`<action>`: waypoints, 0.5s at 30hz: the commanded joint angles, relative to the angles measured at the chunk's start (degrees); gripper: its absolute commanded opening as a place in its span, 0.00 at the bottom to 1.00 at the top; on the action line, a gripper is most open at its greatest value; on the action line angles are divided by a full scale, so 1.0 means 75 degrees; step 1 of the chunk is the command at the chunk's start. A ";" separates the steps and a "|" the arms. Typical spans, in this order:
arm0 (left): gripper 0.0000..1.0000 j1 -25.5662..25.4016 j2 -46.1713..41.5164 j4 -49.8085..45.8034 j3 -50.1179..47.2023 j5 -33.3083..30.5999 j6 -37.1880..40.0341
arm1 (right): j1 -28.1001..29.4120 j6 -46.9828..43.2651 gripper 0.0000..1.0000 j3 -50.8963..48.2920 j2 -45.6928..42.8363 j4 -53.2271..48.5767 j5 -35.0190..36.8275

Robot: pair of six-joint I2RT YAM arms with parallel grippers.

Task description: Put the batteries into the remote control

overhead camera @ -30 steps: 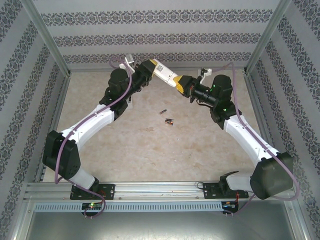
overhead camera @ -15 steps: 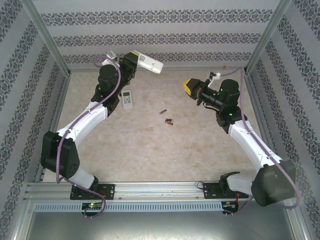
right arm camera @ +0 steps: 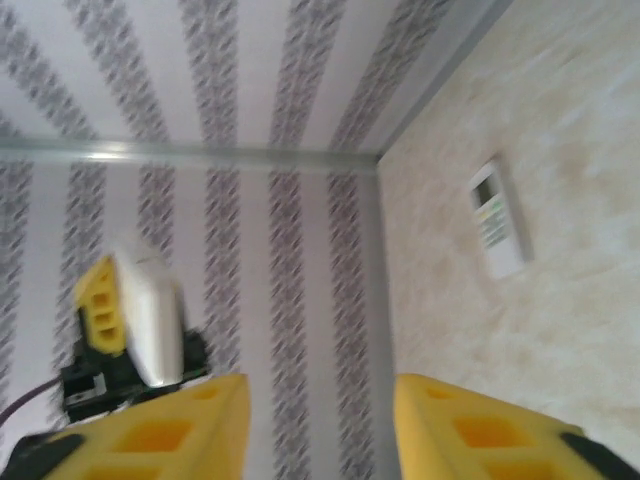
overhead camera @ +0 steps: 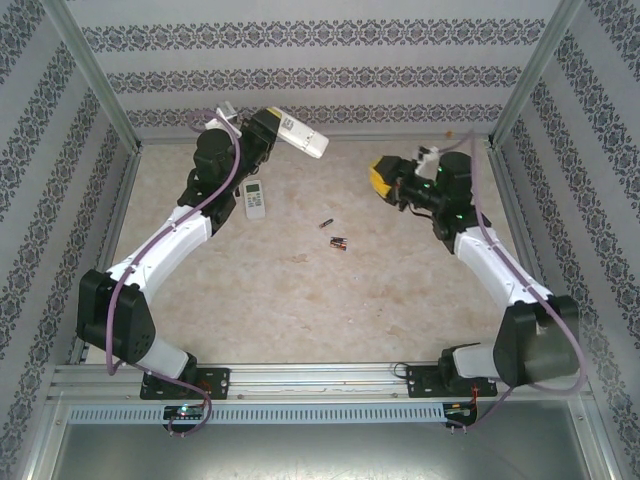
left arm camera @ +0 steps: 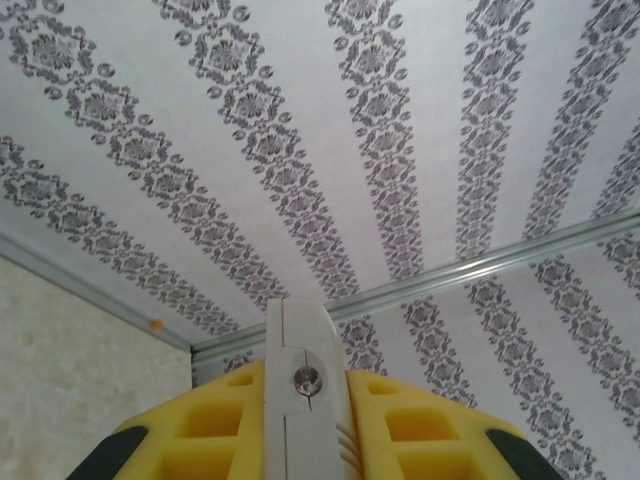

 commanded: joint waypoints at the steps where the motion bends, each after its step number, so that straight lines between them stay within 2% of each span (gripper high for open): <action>1: 0.00 -0.0114 -0.0096 -0.0003 0.0269 0.0248 0.0214 | 0.0590 0.0425 0.52 0.0891 0.0178 0.1093 -0.0565; 7: 0.00 -0.0138 0.0003 0.0167 0.0331 0.0215 0.0146 | 0.0883 0.1573 0.51 0.0924 0.0649 0.2472 -0.0115; 12: 0.00 -0.0161 0.0061 0.0254 0.0395 0.0194 0.0116 | 0.0954 0.1638 0.50 0.1030 0.0883 0.2542 -0.0227; 15: 0.00 -0.0175 0.0074 0.0259 0.0448 0.0161 0.0142 | 0.0962 0.1578 0.54 0.0887 0.0839 0.2420 -0.0211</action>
